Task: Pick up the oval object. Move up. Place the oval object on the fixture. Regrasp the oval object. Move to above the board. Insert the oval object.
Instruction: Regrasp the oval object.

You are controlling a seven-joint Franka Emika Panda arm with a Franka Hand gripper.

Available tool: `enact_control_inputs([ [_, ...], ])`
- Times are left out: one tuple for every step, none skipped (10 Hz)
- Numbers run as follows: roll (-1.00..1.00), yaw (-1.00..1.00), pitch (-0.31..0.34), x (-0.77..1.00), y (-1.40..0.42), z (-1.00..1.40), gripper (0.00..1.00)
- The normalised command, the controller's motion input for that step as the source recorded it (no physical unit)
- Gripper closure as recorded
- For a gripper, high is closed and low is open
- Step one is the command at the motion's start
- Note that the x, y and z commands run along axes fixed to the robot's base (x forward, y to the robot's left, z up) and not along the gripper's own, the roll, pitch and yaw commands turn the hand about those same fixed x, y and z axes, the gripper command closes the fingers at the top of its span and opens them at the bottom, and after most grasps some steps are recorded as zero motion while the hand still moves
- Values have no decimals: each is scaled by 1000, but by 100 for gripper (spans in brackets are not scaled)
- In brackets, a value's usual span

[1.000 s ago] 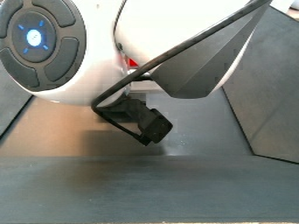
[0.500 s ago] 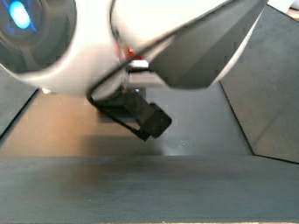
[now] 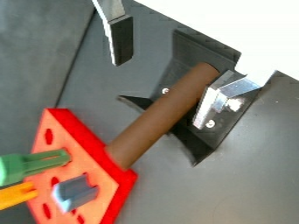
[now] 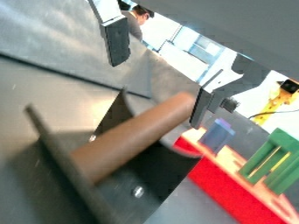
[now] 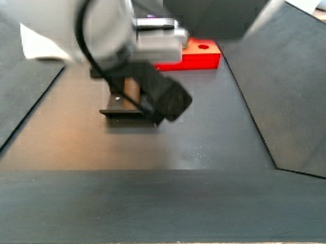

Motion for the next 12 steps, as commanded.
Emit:
enact_control_inputs([
  [62,-12,53,-36,2,243,0],
  [16,81,22,-1000,0,0,0],
  [7,64,1,-1000,3,-16,0],
  [19,33,-18,-1000,-2,4,0],
  [30,16,-29,-1000,-5,4,0],
  [43,5,-43,-1000,-4,2,0],
  [65,-1,-64,-1000,-10,8,0],
  [74,-1,-73,-1000,-12,13,0],
  [91,4,-85,-1000,-19,18,0],
  [105,10,-93,-891,-19,15,0],
  [112,16,-95,-766,-18,16,0],
  [849,-1000,-51,-353,-1000,-176,0],
])
